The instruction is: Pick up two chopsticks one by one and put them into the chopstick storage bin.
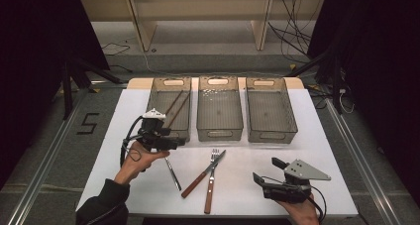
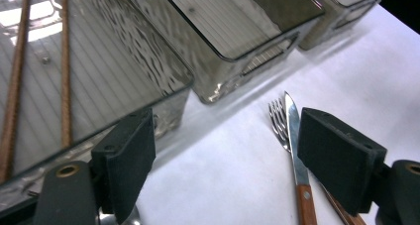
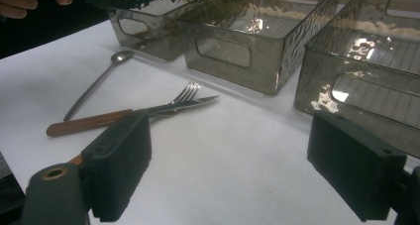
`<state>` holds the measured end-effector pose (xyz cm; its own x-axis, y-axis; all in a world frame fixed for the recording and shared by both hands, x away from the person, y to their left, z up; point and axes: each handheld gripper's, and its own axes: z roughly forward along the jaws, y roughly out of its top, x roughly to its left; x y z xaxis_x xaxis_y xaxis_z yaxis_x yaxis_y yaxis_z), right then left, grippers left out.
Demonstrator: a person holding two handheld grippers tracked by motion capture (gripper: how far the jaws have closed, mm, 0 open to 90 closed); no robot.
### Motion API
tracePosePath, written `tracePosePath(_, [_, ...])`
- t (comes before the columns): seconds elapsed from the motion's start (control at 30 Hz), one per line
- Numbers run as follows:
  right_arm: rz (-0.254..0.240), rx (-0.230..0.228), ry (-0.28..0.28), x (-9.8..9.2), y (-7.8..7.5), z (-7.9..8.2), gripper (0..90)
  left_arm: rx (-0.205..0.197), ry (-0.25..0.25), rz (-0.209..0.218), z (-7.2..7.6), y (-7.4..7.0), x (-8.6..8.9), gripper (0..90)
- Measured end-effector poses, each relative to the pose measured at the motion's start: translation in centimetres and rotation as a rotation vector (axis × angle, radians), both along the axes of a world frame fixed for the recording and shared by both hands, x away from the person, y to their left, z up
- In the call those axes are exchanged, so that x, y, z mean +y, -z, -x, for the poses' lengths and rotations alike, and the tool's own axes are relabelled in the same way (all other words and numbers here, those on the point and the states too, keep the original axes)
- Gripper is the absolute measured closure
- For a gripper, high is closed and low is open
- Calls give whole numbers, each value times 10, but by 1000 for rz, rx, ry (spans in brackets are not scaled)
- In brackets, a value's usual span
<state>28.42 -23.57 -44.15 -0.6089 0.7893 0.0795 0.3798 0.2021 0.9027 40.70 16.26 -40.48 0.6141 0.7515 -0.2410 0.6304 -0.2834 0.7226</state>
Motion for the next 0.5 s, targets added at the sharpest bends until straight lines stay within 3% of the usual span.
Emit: tracePosePath(0.5, [-5,3,5,-3,2,0,179,-10,40,3,23,13,-2,186])
